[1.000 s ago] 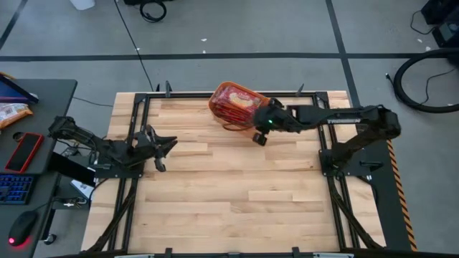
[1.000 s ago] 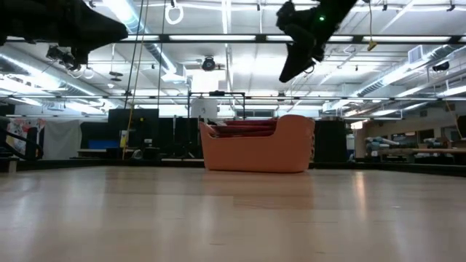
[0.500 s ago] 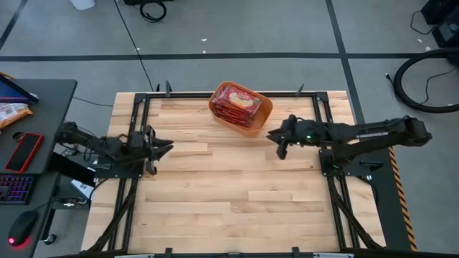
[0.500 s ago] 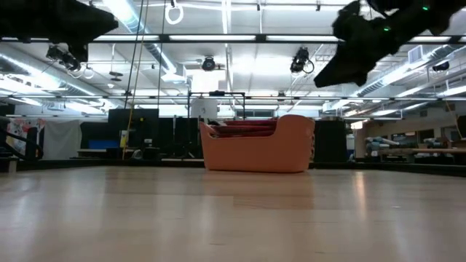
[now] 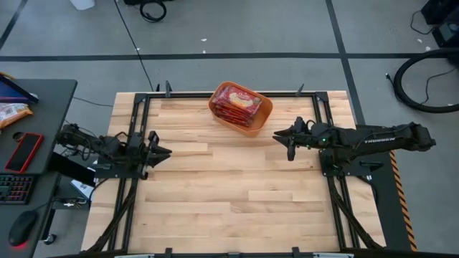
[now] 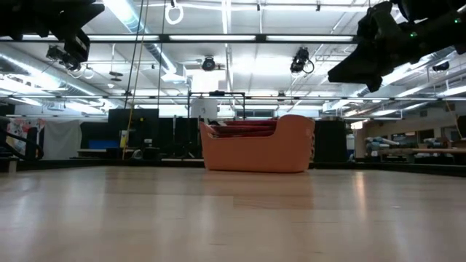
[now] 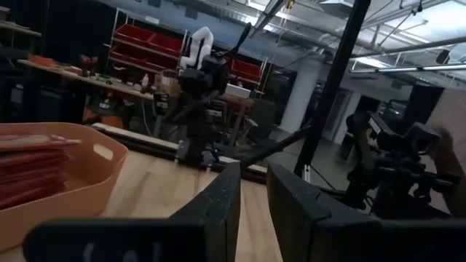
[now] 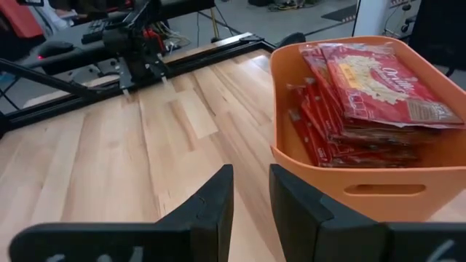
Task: Sort popcorn bags into baskets
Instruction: Return to Home Position
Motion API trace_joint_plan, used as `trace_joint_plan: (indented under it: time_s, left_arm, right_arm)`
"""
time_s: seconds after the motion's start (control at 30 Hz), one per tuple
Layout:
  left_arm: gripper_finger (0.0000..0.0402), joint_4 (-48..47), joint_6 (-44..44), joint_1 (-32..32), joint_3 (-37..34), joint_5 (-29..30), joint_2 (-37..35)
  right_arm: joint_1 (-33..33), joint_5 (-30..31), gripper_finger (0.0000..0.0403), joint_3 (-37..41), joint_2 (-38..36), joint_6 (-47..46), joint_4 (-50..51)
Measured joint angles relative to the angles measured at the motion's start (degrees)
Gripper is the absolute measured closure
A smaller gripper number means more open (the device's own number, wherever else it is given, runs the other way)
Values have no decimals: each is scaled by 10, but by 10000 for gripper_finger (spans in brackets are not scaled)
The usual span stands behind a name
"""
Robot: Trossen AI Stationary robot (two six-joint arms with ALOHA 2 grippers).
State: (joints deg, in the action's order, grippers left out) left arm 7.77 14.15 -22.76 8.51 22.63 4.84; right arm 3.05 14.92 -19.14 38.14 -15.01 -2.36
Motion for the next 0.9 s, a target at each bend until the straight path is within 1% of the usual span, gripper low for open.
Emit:
trace_joint_plan:
  time_s: [0.33,0.47,0.57,0.7,0.77,0.83,0.9]
  left_arm:
    - [328,0,-2,0,0,0,0]
    - [328,-1,-2,-6,0,0,-11]
    - [328,-9,-2,-2,-1,0,-47]
    - [328,28,-2,10,-1,5,-44]
    - [328,31,-2,12,-3,6,-46]
    - [328,48,-3,12,-16,6,-48]
    - [328,85,-2,12,-36,6,-47]
  right_arm:
    - [0,0,309,0,-11,1,0]
    - [-1,0,309,1,-58,1,2]
    - [-1,0,309,1,-97,1,1]
    - [0,0,309,1,-135,1,-4]
    - [0,0,309,1,-154,1,-4]
    - [1,0,309,1,-173,1,-4]
    - [1,0,309,5,-192,1,-17]
